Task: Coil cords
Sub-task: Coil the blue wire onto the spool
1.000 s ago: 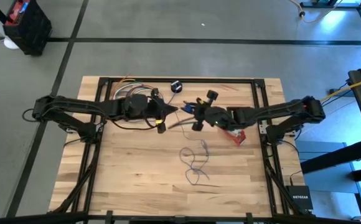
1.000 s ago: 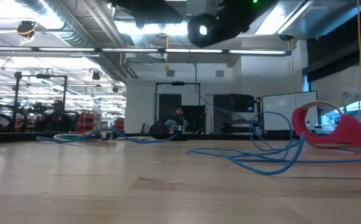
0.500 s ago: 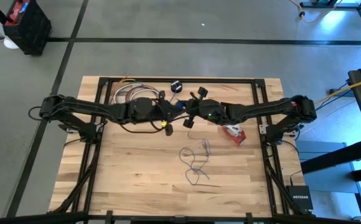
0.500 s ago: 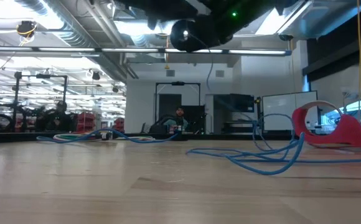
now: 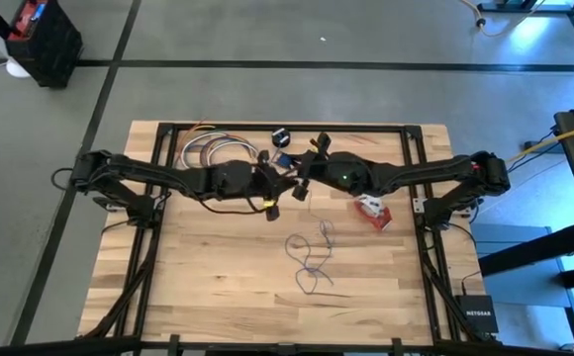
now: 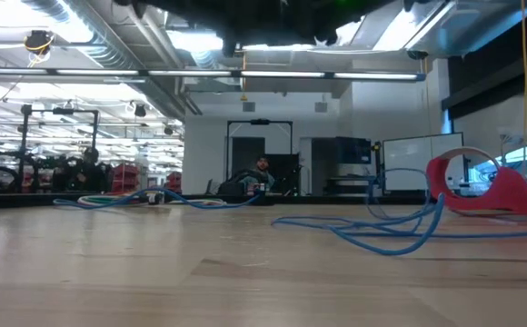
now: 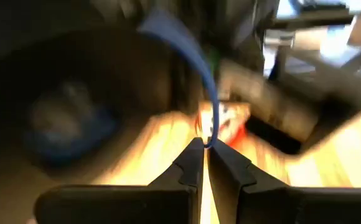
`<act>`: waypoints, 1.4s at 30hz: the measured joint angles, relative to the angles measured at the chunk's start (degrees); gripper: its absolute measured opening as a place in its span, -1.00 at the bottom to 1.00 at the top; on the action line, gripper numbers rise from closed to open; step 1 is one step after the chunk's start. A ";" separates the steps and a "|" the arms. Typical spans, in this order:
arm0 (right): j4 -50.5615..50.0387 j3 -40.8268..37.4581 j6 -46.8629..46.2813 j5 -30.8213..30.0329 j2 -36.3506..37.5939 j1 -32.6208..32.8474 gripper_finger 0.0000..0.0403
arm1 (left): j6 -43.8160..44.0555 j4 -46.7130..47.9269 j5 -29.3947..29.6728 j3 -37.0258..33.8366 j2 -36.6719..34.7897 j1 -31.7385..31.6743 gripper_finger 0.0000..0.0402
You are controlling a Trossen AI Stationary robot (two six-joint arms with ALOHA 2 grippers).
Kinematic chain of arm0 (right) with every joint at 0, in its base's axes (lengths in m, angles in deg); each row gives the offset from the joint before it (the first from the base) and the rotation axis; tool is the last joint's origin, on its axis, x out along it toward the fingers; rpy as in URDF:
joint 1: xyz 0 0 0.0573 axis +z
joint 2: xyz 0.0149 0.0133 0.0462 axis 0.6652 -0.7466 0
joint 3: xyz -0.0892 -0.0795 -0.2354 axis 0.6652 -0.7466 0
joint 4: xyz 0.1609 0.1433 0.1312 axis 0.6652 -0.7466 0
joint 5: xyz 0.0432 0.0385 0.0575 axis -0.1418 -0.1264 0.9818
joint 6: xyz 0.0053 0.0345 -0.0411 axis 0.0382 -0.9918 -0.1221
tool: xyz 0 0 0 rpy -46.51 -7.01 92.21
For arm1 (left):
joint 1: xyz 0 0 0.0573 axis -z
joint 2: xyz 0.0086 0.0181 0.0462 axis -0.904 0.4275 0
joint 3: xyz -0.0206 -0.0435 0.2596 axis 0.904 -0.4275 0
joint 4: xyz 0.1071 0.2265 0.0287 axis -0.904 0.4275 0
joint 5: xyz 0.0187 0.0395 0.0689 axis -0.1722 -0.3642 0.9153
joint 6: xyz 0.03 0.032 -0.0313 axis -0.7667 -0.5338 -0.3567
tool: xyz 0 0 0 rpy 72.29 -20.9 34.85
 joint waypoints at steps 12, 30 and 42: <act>2.24 0.00 -1.77 4.72 3.68 0.00 -0.91 | -0.44 3.98 0.31 0.03 -0.05 0.15 -0.92; -0.75 0.00 -1.55 4.70 5.16 0.00 -0.91 | 1.98 -3.73 -14.83 0.03 1.10 -0.61 -0.33; -0.92 0.00 -1.40 4.71 5.16 0.00 -0.91 | 1.08 -10.41 -12.82 0.03 5.61 -0.98 -0.25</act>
